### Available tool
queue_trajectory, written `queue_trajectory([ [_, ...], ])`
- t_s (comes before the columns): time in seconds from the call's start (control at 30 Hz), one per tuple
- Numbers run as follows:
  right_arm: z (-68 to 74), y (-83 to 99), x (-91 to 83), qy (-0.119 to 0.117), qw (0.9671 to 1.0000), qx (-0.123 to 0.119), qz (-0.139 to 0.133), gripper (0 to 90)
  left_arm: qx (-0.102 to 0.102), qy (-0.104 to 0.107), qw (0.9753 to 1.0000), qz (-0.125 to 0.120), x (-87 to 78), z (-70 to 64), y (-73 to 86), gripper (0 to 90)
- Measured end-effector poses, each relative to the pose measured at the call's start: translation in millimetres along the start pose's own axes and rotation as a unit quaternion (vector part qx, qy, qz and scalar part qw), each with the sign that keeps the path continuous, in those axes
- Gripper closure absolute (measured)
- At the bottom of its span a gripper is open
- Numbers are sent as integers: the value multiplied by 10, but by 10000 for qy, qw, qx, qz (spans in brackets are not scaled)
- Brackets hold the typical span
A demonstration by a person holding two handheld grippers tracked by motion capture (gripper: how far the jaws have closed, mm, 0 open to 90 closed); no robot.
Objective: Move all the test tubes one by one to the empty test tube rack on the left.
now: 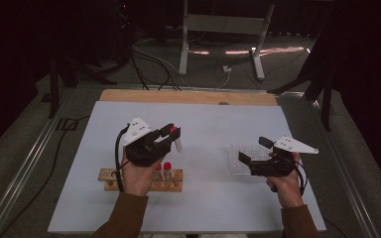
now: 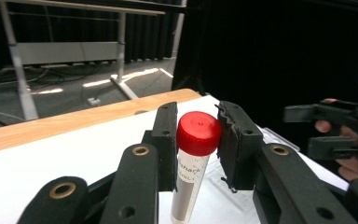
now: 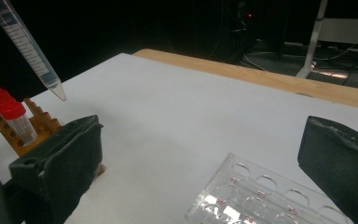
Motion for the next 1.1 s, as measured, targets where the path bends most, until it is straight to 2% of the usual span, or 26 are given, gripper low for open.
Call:
queue_trajectory([
  [0.37,-76,-1,-47,134,9999,31,-27,0,-51,-438,9990,-82,-356,338,7,707],
  [0.7,-81,30,-58,197,9998,43,-15,0,-37,-816,9967,20,-654,594,91,707],
  [1.1,-114,47,-102,260,9996,73,-17,0,-32,-1072,9941,167,-1017,724,228,707],
])
Point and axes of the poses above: each handheld gripper's, and its own axes: x roughly forward along the jaws, y roughly out of its underside, z roughly to its left, the point moved 6 cm from there along x, roughly forward along the jaws, and after that the axes turned 12 degrees about -z, right-handed, at the moved point
